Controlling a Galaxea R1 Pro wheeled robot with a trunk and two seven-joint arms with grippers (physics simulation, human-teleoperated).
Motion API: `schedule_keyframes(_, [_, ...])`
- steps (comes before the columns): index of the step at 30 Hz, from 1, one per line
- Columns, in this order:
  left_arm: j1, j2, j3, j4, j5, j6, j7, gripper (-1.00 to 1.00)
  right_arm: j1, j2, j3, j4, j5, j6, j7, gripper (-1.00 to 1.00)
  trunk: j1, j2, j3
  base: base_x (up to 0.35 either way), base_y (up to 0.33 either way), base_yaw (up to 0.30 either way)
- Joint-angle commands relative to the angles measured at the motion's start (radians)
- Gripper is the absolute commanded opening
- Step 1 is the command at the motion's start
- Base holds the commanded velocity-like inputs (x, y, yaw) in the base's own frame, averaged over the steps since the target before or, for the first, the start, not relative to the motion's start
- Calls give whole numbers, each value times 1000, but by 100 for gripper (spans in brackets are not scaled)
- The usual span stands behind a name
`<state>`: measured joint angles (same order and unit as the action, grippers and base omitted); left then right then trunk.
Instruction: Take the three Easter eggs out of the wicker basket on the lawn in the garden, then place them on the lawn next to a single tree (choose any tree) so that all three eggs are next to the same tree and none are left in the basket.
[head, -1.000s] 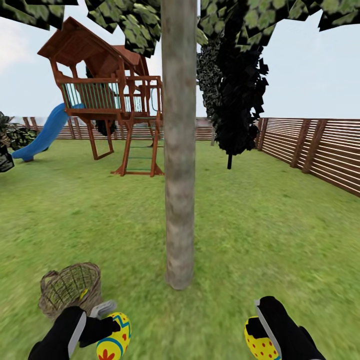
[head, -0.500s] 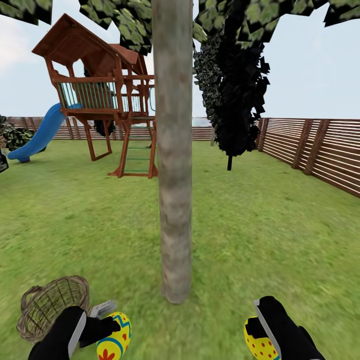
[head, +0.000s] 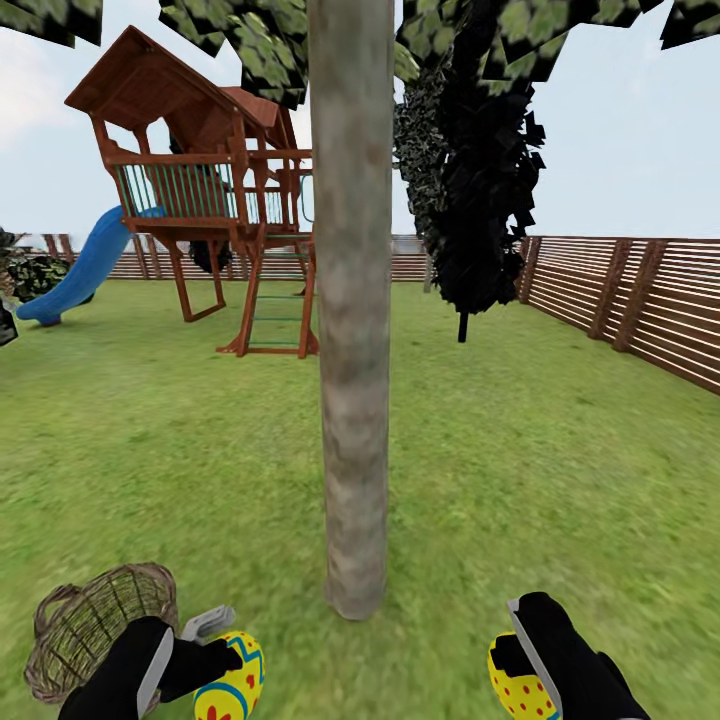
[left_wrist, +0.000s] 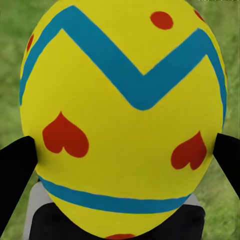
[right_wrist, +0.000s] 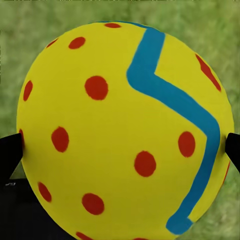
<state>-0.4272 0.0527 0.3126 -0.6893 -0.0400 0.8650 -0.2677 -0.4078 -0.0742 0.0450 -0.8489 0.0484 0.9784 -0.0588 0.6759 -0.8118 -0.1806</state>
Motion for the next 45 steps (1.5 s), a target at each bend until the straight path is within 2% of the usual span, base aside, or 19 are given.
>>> schedule_keyframes(1, [-1, -1, 3, -1, -4, 5, -6, -100, 0, -1, 4, -1, 4, 5, -1, -100, 0, -1, -2, 10, 0, 5])
schedule_keyframes(3, [-1, 0, 3, -1, -5, 5, -7, -100, 0, -1, 4, -1, 4, 5, -1, -100, 0, -1, -2, 3, 0, 2])
schedule_keyframes(11, [-1, 2, 6, -3, -6, 5, -4, -100, -1, 1, 6, -1, 5, 5, -1, -100, 31, -57, -27, 0, 0, 0])
schedule_keyframes(13, [-1, 10, 8, -16, -5, 5, -8, -100, 0, 0, 6, -1, 4, 6, -2, -100, 39, -71, -33, 0, 0, 0])
schedule_keyframes(16, [-1, 40, 14, -72, -4, 14, -10, -100, -1, 7, 10, -1, 6, 6, -1, -100, 50, -92, -42, 0, 0, 0])
schedule_keyframes(18, [-1, 47, 15, -86, -4, 18, -10, -100, -1, 19, 13, -2, 7, 9, 3, -100, 58, -106, -49, 0, 0, 0])
schedule_keyframes(20, [-1, 47, 14, -88, -4, 18, -10, -100, 0, 20, 13, -4, -2, 9, 5, -100, 65, -120, -55, 0, 0, 0])
schedule_keyframes(26, [-1, 41, 11, -78, -5, 17, -9, -100, -1, 1, 6, 59, -10, 8, 10, -100, 88, -162, -74, 0, 0, 0])
schedule_keyframes(31, [-1, 37, 9, -61, -8, 11, -6, -100, 0, -6, 1, 71, -10, 8, 10, -100, 108, -197, -89, 0, 0, 0])
schedule_keyframes(36, [-1, 36, 8, -39, -9, 8, -3, -100, 0, -26, -18, 70, -11, 8, 9, -100, 127, -232, -105, 0, 0, 0])
schedule_keyframes(39, [-1, 35, 8, -37, -11, 8, -1, -100, 0, -48, -19, 61, -10, 8, 9, -100, 138, -253, -114, 0, 0, 0])
schedule_keyframes(45, [-1, 30, 7, -34, -11, 9, -2, -100, 0, -49, -16, 62, -10, 8, 10, -100, 161, -295, -133, 0, 0, 0])
